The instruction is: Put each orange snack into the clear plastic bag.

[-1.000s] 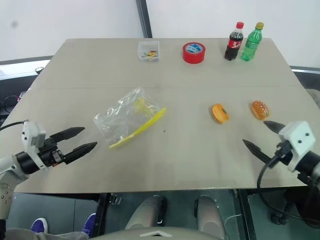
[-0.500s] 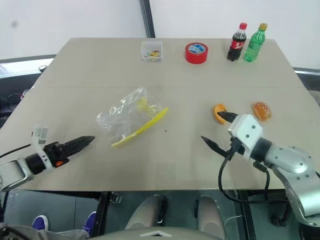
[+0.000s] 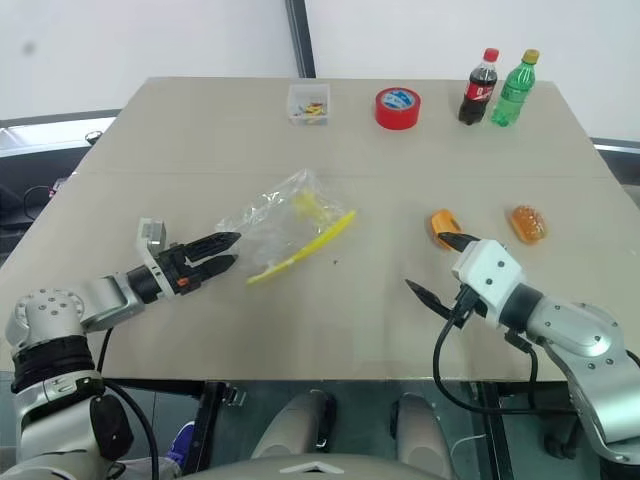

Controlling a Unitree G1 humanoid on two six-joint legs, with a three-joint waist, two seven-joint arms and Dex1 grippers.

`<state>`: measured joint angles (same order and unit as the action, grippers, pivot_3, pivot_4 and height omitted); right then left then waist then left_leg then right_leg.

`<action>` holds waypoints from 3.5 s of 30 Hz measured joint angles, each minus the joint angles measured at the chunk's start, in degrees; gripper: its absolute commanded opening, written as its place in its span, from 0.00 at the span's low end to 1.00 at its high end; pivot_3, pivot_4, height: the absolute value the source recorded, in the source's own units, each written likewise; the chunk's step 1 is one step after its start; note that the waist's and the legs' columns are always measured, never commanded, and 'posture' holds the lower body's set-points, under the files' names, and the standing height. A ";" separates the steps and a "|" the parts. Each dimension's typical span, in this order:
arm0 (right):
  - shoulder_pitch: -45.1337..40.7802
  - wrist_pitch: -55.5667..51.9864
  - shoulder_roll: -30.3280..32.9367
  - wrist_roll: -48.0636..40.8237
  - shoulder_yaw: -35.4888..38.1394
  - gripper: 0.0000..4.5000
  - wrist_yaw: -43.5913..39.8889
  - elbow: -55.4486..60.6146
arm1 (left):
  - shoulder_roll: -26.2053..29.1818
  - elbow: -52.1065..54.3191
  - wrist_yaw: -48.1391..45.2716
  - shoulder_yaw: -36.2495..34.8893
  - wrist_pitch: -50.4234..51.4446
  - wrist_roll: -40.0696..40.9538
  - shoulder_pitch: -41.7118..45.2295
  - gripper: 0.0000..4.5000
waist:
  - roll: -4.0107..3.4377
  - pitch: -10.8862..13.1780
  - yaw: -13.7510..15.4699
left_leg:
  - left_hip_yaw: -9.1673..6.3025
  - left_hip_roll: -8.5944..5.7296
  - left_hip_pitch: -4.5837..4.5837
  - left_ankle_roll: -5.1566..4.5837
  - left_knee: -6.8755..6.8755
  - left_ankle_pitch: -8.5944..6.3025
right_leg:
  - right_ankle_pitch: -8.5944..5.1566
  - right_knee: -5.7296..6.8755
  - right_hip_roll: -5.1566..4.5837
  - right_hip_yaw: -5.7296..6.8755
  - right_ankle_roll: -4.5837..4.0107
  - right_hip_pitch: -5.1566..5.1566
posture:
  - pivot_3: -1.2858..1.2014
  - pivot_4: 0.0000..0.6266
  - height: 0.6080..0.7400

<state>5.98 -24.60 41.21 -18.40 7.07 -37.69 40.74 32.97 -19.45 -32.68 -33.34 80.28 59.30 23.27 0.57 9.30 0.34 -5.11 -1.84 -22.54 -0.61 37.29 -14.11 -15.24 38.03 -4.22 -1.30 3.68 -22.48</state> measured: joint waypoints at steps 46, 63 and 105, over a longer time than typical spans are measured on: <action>-1.20 -4.10 -3.58 4.01 -2.88 1.00 6.33 1.88 | -6.52 -26.24 -0.06 7.06 -4.02 -11.28 22.42 0.14 | 0.11 -0.01 -0.90 | -0.08 -0.21 -0.04 0.01 0.04 0.01 | 0.03 0.07 0.02 0.08 0.04 -0.02 | 0.52 0.24 1.00; -12.43 7.05 -6.70 23.85 -20.09 1.00 11.21 -7.92 | -5.05 -24.38 -4.34 2.48 8.19 -7.80 24.00 0.02 | 0.44 0.17 -1.90 | -0.06 -0.23 -0.07 0.34 0.10 0.21 | 0.04 0.37 0.08 -0.01 0.05 -0.24 | 0.52 0.24 1.00; -48.40 33.25 -20.03 44.04 -24.30 0.00 24.24 -62.56 | 4.47 21.87 -7.24 15.71 -14.27 -3.21 1.07 0.53 | 0.61 0.32 -2.66 | 0.50 0.02 -0.33 0.59 -0.19 0.35 | 0.08 0.78 0.08 -0.73 -0.08 -1.02 | 0.52 0.24 1.00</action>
<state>-42.42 8.65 21.18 25.64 -17.23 -13.45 -21.82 37.43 2.41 -39.92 -17.63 66.01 56.09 24.34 1.18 9.62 -2.31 -4.61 -1.83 -22.88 -0.02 37.09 -13.75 -15.15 38.81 -4.14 -2.03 3.60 -23.51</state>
